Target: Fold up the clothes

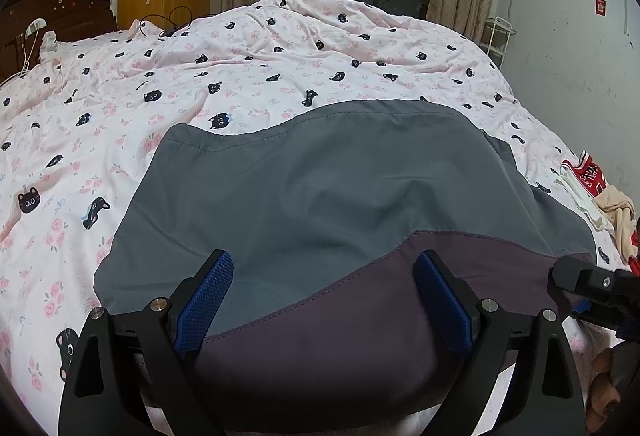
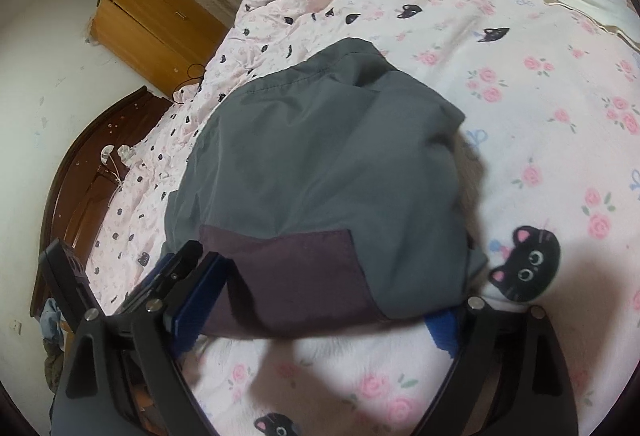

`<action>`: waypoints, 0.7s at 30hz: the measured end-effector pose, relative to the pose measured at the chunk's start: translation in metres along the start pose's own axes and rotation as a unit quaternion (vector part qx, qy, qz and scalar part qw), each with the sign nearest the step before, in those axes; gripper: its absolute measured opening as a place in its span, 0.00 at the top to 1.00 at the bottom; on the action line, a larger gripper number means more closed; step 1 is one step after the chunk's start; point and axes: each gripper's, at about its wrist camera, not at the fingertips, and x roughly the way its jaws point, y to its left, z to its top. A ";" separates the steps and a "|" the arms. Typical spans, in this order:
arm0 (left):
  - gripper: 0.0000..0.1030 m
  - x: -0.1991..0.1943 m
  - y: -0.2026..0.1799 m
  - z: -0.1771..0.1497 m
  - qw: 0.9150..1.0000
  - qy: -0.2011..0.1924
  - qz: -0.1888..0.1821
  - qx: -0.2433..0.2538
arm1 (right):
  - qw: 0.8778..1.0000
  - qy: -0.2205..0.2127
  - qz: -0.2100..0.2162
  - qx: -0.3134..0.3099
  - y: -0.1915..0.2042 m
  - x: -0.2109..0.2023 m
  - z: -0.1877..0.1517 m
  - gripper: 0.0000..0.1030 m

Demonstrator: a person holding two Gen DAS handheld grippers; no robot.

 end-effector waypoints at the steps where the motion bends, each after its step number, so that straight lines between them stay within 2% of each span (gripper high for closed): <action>1: 0.11 0.000 0.000 0.000 1.000 -0.001 0.000 -0.001 | 1.000 -0.001 0.009 0.009 -0.001 0.000 0.001 0.11; 7: 0.11 0.000 0.001 -0.001 1.000 -0.001 -0.002 -0.002 | 0.995 -0.009 0.066 0.069 -0.012 0.003 0.010 0.11; 15: 0.11 0.000 0.001 0.000 1.000 0.000 -0.002 -0.003 | 0.989 -0.007 0.113 0.093 -0.027 0.000 0.013 0.15; 18: 0.11 0.000 0.001 -0.001 1.000 0.000 -0.001 -0.003 | 0.987 -0.009 0.114 0.112 -0.031 0.002 0.014 0.22; 21: 0.11 0.000 0.001 -0.001 1.000 0.000 -0.001 -0.003 | 0.985 -0.009 0.108 0.131 -0.036 0.006 0.015 0.43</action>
